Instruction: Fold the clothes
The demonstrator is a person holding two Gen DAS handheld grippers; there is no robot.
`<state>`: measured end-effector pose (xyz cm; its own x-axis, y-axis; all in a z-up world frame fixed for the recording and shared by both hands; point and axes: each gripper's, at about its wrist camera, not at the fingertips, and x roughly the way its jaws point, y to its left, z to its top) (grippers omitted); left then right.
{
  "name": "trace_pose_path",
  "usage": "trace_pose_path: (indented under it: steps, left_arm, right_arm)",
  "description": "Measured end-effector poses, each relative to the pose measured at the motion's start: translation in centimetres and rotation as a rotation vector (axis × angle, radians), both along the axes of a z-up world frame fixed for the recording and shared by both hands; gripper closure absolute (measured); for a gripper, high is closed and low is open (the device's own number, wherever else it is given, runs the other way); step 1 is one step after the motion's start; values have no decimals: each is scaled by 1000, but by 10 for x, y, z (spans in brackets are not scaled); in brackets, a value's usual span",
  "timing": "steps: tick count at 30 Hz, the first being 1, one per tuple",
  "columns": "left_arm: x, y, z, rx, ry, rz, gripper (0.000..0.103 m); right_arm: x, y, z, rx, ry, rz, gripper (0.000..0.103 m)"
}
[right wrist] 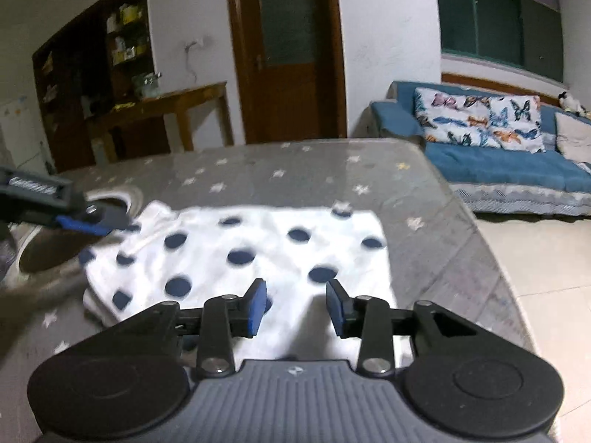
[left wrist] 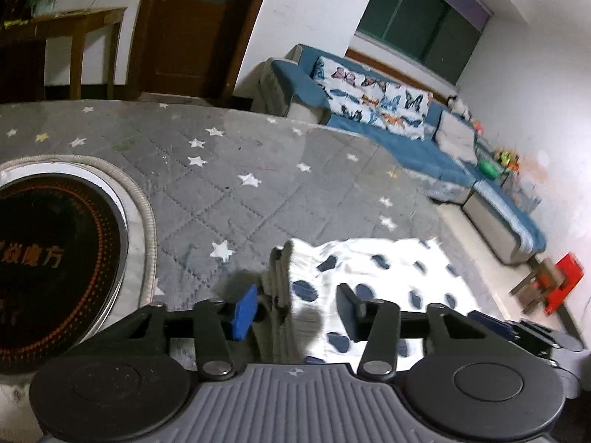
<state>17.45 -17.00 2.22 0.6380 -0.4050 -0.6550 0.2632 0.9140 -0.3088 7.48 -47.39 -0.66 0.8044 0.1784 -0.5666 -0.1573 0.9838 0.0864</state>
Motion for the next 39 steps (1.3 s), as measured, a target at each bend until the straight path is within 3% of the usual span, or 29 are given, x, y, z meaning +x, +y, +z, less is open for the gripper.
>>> trace_pose_path:
  steps: [2,8,13,17,23,32,35,39]
  left_arm:
    - [5,-2,-9,33,22,7,59]
    - [14,0,-1,4,34,20,58]
    - [32,-11,5,10,15,14,58]
    - [49,-17,-7,50,36,26,58]
    - [58,-15,-20,42,78,36,56]
    - [34,-14,-6,71,33,21,45]
    - [23,-14,-4,83,17,13,41]
    - [14,-14,-4,108,2,8,40]
  right_arm:
    - [-2,0,-5,-16,13,-6,67]
    - [6,-9,7,3,14,-4,67]
    - [46,-16,14,35,25,-35,66]
    - [79,-15,5,25,59,-44,66]
    - [105,-9,-10,-10,97,-50,65]
    - [62,1,9,4,39,-21,44]
    - [40,10,10,-4,29,3,43]
    - [15,21,3,-20,39,32,32]
